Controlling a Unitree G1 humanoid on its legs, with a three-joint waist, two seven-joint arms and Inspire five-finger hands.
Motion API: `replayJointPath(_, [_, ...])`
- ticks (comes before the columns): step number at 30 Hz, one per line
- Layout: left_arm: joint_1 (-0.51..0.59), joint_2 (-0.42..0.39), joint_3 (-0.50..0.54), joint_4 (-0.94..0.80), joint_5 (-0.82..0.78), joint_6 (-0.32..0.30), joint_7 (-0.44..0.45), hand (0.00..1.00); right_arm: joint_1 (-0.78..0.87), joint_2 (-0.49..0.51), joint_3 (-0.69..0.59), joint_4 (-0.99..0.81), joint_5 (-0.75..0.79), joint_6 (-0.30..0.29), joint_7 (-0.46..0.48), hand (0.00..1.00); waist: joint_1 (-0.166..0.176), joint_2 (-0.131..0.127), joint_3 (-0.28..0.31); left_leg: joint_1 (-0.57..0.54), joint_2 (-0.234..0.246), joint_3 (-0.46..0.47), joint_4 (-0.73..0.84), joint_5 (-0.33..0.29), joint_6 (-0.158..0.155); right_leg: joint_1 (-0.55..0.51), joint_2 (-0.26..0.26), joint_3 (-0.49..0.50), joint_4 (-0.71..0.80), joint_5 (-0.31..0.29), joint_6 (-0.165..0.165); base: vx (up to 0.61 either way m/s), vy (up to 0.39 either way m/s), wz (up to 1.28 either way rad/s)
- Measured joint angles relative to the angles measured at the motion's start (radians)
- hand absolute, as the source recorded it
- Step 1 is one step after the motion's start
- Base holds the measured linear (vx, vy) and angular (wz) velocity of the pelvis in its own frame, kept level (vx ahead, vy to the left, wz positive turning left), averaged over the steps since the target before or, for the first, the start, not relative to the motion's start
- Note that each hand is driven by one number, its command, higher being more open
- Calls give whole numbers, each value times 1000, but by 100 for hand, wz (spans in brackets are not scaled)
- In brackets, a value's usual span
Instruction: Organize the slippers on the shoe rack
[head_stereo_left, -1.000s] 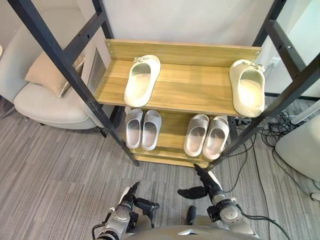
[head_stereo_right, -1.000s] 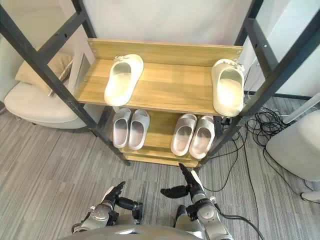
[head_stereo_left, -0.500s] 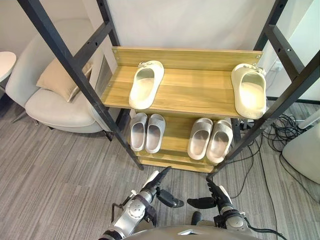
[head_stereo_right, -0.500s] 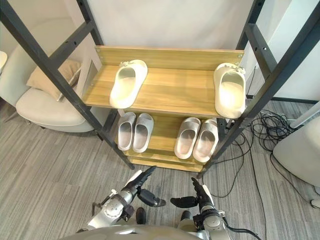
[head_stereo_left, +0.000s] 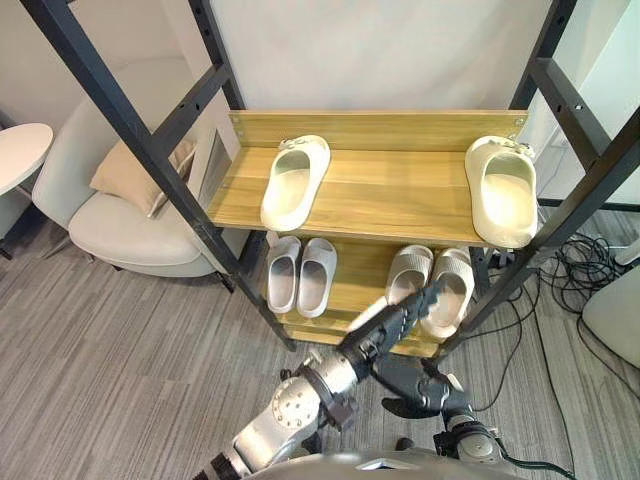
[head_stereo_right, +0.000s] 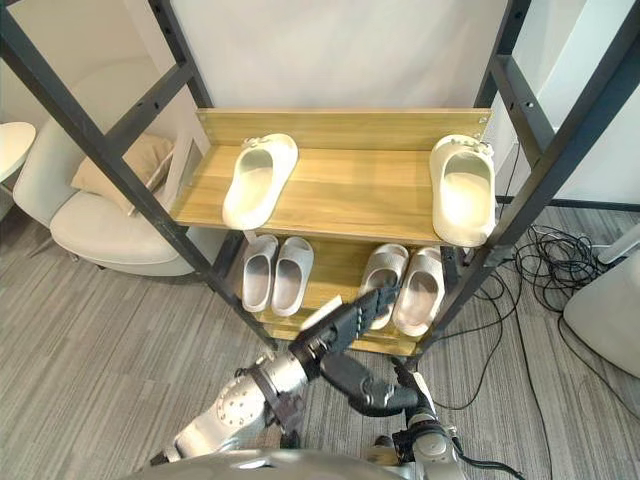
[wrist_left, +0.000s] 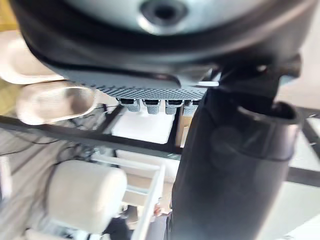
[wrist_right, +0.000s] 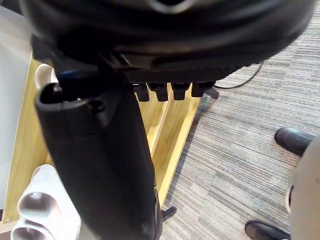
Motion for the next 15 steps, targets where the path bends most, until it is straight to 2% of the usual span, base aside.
replayJointPath(7, [-63,-46,124,-173,-16,-37,91,100,16,0,2,2,0,0,0,100,13,-8,-26,3,-2,5,0,-3,2,3,-1,5,1,-2,2,6,4,-3])
replayJointPath(10, [-87,-51,173,-233,-12,-75,149,100,20,2,7,3,0,0,1,100,15,-14,-36,4,-2,3,1,-3,2,6,-2,4,2,-3,2,0,0,0])
replayJointPath(13, [-110,-54,219,-261,52,-110,212,100,20,3,7,8,0,0,3,100,15,-16,-38,13,-5,-4,6,-3,2,22,-4,-3,4,-4,1,-19,9,5])
replayJointPath(15, [-132,-54,254,-261,104,-113,252,100,20,3,14,14,0,0,3,100,16,-18,-45,17,-5,-7,6,-3,3,25,-4,-5,4,-5,1,-37,10,5])
